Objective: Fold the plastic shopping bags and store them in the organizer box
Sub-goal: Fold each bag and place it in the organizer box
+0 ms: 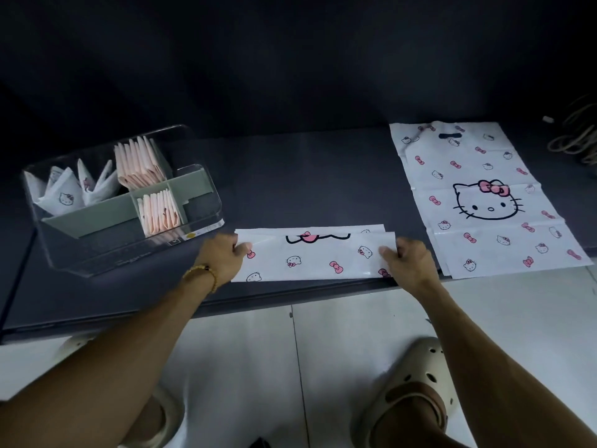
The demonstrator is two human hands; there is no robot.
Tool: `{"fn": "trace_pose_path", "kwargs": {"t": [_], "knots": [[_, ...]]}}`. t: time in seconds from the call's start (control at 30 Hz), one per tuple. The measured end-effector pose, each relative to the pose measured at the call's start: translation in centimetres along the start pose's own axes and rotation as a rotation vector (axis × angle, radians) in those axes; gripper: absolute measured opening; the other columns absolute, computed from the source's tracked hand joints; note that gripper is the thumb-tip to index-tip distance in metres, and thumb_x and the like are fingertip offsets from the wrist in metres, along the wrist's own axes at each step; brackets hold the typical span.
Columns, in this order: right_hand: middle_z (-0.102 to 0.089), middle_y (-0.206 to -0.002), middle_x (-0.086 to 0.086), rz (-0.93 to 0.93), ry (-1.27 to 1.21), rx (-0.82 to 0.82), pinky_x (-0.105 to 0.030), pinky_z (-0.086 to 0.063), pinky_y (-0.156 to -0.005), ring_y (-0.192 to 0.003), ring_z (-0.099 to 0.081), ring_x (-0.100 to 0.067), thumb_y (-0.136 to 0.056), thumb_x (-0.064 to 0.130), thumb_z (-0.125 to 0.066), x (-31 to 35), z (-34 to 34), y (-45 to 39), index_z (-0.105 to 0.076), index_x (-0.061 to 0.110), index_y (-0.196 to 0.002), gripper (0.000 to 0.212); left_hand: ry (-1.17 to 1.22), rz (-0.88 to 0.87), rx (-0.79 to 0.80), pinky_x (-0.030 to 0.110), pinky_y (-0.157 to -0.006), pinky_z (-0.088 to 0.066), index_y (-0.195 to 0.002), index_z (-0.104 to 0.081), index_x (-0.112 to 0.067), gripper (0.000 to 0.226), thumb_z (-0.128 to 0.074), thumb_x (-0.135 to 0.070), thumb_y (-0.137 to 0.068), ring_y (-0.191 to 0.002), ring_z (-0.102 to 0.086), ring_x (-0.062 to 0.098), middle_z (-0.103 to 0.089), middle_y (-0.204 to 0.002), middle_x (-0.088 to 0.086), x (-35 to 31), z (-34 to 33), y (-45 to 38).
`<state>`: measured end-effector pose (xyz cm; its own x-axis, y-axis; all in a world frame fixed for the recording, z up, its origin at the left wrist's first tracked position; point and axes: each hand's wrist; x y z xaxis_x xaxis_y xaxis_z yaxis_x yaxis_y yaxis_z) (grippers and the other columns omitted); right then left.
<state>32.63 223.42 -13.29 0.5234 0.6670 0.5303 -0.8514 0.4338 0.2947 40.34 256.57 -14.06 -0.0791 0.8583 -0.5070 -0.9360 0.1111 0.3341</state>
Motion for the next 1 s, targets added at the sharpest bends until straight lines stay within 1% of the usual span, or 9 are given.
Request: {"fn": "trace_pose_path", "kwargs": {"t": [0.13,0.33,0.47,0.6,0.7,0.77,0.83,0.9,1.0], "knots": [[-0.05,-0.071,-0.007,0.003,0.116,-0.05,-0.033,-0.035,-0.066,-0.072,-0.048,-0.033,-0.095,0.029,-0.051,0.2,-0.6,-0.8,-0.042,0.01,-0.07,0.033,-0.14,-0.012,-0.118,0.045,-0.077,-0.049,-0.083,-0.049,-0.011,0.033,-0.043,-0.04,-0.098,-0.093,-0.057,0.041,-0.063,-0.096,0.019,-0.5,-0.9,-0.2],[-0.048,-0.063,-0.006,-0.034,0.122,-0.131,-0.032,-0.035,-0.063,-0.074,-0.053,-0.036,-0.093,0.034,-0.057,0.3,-1.2,-1.9,-0.04,0.013,-0.062,0.041,-0.192,0.035,-0.212,0.042,-0.071,-0.047,-0.077,-0.041,-0.016,0.034,-0.048,-0.044,-0.095,-0.091,-0.058,0.041,-0.064,-0.093,0.019,-0.3,-1.6,-0.4],[-0.062,-0.084,-0.013,-0.061,0.148,-0.124,-0.032,-0.038,-0.068,-0.087,-0.058,-0.038,-0.094,0.038,-0.056,0.6,-1.5,-2.3,-0.059,0.011,-0.088,0.028,-0.191,0.07,-0.264,0.041,-0.067,-0.048,-0.081,-0.047,-0.014,0.036,-0.05,-0.047,-0.094,-0.088,-0.061,0.039,-0.065,-0.09,0.017,-0.3,-1.9,-0.3],[-0.067,-0.094,-0.016,-0.063,0.161,-0.123,-0.033,-0.041,-0.07,-0.092,-0.06,-0.039,-0.094,0.041,-0.056,0.6,-1.5,-2.8,-0.061,0.012,-0.095,0.029,-0.199,0.093,-0.344,0.038,-0.059,-0.043,-0.083,-0.05,-0.013,0.037,-0.053,-0.049,-0.091,-0.082,-0.062,0.041,-0.066,-0.082,0.017,-0.4,-2.1,0.2],[-0.067,-0.094,-0.016,-0.086,0.168,-0.121,-0.034,-0.041,-0.069,-0.091,-0.059,-0.038,-0.093,0.043,-0.057,0.8,-1.5,-2.8,-0.06,0.014,-0.095,0.029,-0.27,0.047,-0.384,0.037,-0.056,-0.042,-0.107,-0.049,-0.013,0.033,-0.057,-0.04,-0.092,-0.078,-0.064,0.04,-0.067,-0.086,0.014,-0.9,-2.2,0.8],[-0.066,-0.097,-0.016,-0.079,0.187,-0.119,-0.036,-0.042,-0.071,-0.093,-0.059,-0.039,-0.094,0.043,-0.056,0.9,-1.6,-2.8,-0.059,0.015,-0.095,0.028,-0.332,-0.097,-0.374,0.036,-0.055,-0.045,-0.118,-0.051,-0.013,0.036,-0.066,-0.017,-0.086,-0.084,-0.063,0.035,-0.063,-0.098,0.012,-1.5,-2.2,0.9],[-0.066,-0.099,-0.016,-0.057,0.221,-0.115,-0.035,-0.041,-0.071,-0.095,-0.059,-0.04,-0.095,0.043,-0.054,0.8,-1.6,-2.8,-0.056,0.015,-0.095,0.027,-0.497,-0.409,-0.304,0.039,-0.063,-0.052,-0.118,-0.059,-0.01,0.056,-0.07,0.007,-0.066,-0.09,-0.061,0.033,-0.061,-0.106,0.012,-1.8,-2.6,0.9],[-0.065,-0.096,-0.018,-0.028,0.258,-0.122,-0.036,-0.04,-0.07,-0.094,-0.057,-0.041,-0.096,0.042,-0.052,0.8,-1.6,-2.7,-0.055,0.015,-0.098,0.027,-0.567,-0.679,-0.27,0.041,-0.083,-0.054,-0.115,-0.065,-0.004,0.061,-0.07,0.015,-0.056,-0.104,-0.062,0.036,-0.063,-0.117,0.017,-1.3,-2.8,0.6],[-0.064,-0.093,-0.02,-0.001,0.32,-0.136,-0.038,-0.041,-0.069,-0.091,-0.058,-0.042,-0.098,0.041,-0.048,1.0,-1.7,-2.7,-0.055,0.014,-0.106,0.028,-0.562,-0.707,-0.078,0.034,-0.114,-0.022,-0.141,-0.039,-0.001,0.055,-0.054,-0.004,-0.089,-0.14,-0.032,0.027,-0.036,-0.15,0.013,0.3,-2.8,0.4]]}}
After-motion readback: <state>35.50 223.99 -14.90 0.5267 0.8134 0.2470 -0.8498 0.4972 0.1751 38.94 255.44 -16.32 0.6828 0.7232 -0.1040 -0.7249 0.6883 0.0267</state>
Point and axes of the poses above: each hand's wrist, its own y-axis away from the middle knuckle, its own z-axis out of the back of the hand, x = y × z
